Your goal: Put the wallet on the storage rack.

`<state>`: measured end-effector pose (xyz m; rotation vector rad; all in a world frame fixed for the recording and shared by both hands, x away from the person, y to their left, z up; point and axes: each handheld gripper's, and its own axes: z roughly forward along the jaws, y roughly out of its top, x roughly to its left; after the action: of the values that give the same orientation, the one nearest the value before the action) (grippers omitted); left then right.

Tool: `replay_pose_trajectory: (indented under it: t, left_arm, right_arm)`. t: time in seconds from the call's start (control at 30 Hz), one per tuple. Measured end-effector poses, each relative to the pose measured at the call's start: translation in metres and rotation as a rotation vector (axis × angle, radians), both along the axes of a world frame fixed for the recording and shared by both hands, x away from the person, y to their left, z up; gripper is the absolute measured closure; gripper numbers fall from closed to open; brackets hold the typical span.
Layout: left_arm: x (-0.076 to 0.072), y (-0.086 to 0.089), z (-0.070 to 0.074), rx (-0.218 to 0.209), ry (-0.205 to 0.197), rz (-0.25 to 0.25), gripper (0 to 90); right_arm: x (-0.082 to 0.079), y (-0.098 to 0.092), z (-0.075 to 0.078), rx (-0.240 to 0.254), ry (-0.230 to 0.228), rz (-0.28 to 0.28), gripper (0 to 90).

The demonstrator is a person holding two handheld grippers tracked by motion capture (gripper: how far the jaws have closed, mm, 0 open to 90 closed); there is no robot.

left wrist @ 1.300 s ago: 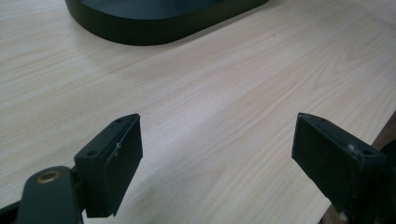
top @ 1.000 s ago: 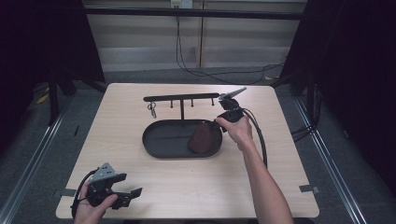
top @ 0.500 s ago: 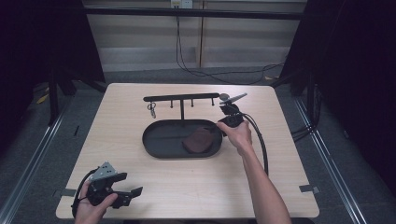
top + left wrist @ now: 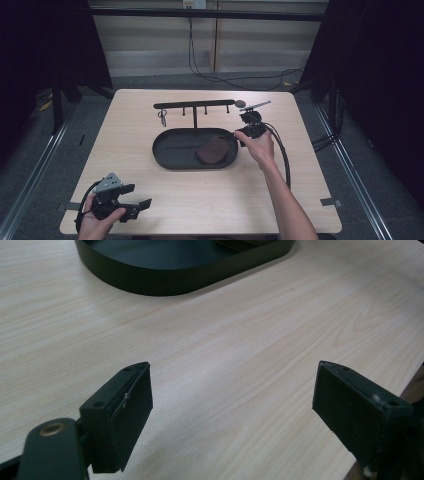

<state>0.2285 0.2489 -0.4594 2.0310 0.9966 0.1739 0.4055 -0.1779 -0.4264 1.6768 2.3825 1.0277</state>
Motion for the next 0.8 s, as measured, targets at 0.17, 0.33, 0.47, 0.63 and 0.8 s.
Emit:
replay_pose_trajectory:
  t: [0.17, 0.33, 0.47, 0.63, 0.8]
  left_arm:
    - [0.002, 0.001, 0.000, 0.001, 0.010, 0.020, 16.3]
    - [0.003, 0.002, -0.001, 0.004, 0.016, 0.022, 16.3]
    - [0.004, 0.003, -0.001, 0.002, 0.034, 0.022, 16.3]
    - [0.005, 0.004, -0.001, -0.002, 0.039, 0.013, 16.6]
    - [0.004, 0.004, -0.001, 0.015, 0.028, 0.019, 16.6]
  right_arm:
    - [-0.007, -0.007, -0.003, 0.020, 0.002, -0.015, 29.6]
    - [-0.018, -0.013, 0.000, 0.031, -0.027, -0.019, 20.6]
    - [-0.025, -0.020, 0.002, 0.018, -0.043, -0.020, 17.4]
    - [-0.039, -0.027, 0.001, 0.017, -0.059, -0.016, 16.8]
    - [-0.051, -0.034, 0.001, 0.021, -0.084, -0.019, 17.2]
